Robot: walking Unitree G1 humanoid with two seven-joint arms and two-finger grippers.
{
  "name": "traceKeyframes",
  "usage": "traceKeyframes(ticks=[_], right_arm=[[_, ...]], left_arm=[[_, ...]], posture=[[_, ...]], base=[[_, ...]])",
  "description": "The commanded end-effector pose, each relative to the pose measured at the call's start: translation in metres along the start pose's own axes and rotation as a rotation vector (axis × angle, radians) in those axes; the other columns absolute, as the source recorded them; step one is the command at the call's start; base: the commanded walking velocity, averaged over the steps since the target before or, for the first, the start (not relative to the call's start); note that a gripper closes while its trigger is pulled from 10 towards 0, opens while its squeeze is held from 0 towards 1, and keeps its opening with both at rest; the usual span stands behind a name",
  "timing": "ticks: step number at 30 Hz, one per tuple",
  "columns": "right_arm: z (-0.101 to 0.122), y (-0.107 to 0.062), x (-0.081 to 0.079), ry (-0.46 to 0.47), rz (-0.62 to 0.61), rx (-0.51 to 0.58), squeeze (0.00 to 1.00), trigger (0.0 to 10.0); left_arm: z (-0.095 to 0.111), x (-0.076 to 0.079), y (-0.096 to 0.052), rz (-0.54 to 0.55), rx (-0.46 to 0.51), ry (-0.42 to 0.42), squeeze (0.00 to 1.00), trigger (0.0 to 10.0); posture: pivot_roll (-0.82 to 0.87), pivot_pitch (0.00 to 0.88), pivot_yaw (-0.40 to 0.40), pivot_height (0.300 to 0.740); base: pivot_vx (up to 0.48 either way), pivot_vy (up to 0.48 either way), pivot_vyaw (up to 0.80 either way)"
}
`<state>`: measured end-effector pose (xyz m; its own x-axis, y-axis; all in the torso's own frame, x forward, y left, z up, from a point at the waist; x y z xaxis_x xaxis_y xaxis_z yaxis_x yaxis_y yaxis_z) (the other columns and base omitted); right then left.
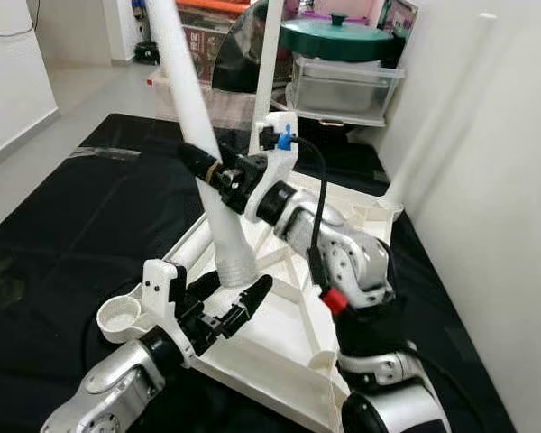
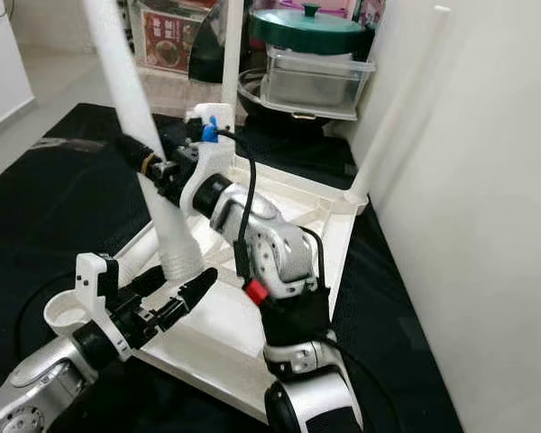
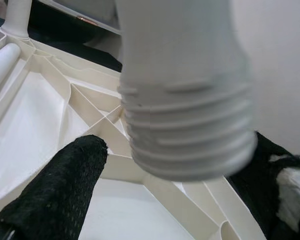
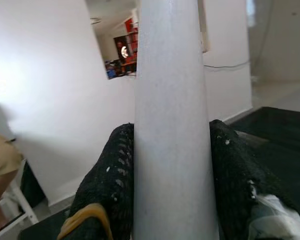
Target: Building children table
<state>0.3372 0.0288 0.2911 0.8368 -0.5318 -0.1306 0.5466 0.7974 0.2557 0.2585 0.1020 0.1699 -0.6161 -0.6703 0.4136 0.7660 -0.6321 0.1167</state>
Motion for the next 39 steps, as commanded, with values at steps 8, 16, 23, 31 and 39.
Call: traceKeyframes(ticks=[8,16,23,31,39], right_arm=[[-0.029,-0.003,-0.020,0.112,0.033,-0.033,0.00,0.0],[-0.037,-0.005,-0.025,0.123,0.040,-0.056,0.00,0.0],[-0.038,-0.006,-0.025,0.128,0.038,-0.063,0.00,0.0],[-0.044,-0.006,-0.019,0.111,-0.007,-0.107,0.00,10.0],[-0.042,-0.011,-0.011,0.096,-0.008,-0.131,1.00,10.0]], left_arm=[[0.005,0.006,0.010,-0.052,0.003,-0.011,0.00,10.0],[0.008,0.011,0.013,-0.081,0.019,0.005,0.00,10.0],[0.012,0.007,0.012,-0.065,0.037,0.024,0.00,0.0],[0.009,0.004,0.012,-0.041,0.014,0.066,0.00,2.2],[0.004,0.001,0.008,-0.039,-0.050,0.155,0.00,10.0]], posture=[[0.05,0.000,-0.125,0.740],[0.05,0.000,-0.122,0.740],[0.05,0.000,-0.122,0.740],[0.06,0.000,-0.119,0.740],[0.06,0.000,-0.119,0.740]], base=[[0.000,0.000,0.00],[0.000,0.000,0.00],[0.000,0.000,0.00],[0.000,0.000,0.00],[0.000,0.000,0.00]])
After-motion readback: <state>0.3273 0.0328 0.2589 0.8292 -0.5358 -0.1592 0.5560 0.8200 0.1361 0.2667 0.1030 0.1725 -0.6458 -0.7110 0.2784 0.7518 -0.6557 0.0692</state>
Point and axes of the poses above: a point about 5 cm out from each wrist's last joint towards the gripper, its own y axis pointing out of the wrist towards the gripper, its own z axis along the axis of the wrist's last joint, x = y × z, the point moved 4 cm from there along y, pointing out of the wrist towards the gripper, and after that the axes turned 6 degrees about -y, right-handed, at the moved point
